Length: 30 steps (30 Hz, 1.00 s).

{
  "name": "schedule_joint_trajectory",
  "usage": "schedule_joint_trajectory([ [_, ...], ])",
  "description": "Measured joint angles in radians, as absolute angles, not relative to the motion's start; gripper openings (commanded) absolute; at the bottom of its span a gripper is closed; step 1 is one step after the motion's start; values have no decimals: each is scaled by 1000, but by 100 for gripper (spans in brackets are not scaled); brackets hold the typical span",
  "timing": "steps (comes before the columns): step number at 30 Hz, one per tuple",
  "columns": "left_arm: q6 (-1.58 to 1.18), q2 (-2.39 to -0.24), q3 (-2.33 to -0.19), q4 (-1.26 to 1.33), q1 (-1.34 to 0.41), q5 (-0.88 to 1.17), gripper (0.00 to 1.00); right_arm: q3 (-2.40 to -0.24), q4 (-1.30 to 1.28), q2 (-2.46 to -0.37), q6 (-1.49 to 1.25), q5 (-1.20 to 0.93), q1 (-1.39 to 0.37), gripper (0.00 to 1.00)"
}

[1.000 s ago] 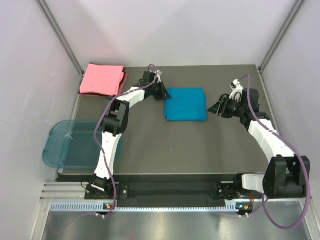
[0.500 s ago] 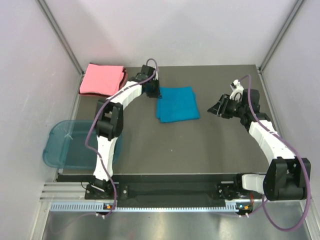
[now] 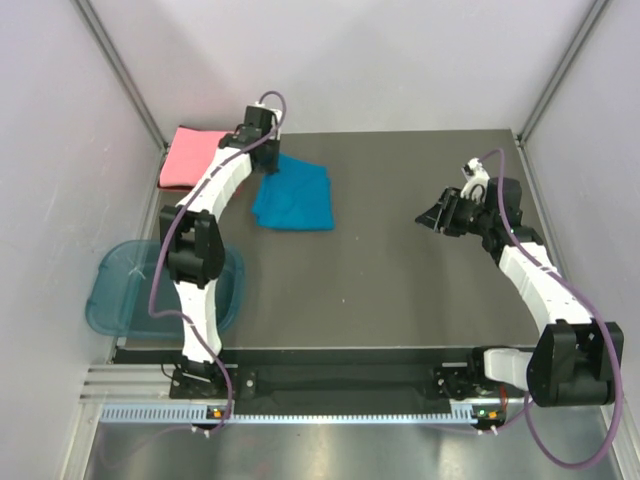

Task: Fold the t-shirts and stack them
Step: Neatly place the folded tshirt to the corner

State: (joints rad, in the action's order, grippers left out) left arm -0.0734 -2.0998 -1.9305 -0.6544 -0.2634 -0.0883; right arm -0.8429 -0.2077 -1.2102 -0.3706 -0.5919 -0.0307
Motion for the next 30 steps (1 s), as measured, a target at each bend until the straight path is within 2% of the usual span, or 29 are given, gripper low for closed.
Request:
schedule_joint_trajectory([
  [14, 132, -2091, -2082, -728, -125, -183, 0, -843, -203, -1208, -378, -593, -31, 45],
  [24, 228, -2088, -2237, -762, -67, -188, 0, -843, -203, -1203, -377, -592, -31, 45],
  [30, 264, -2082, -2243, -744, 22, -164, 0, -843, -204, -1201, -377, -588, -31, 45],
])
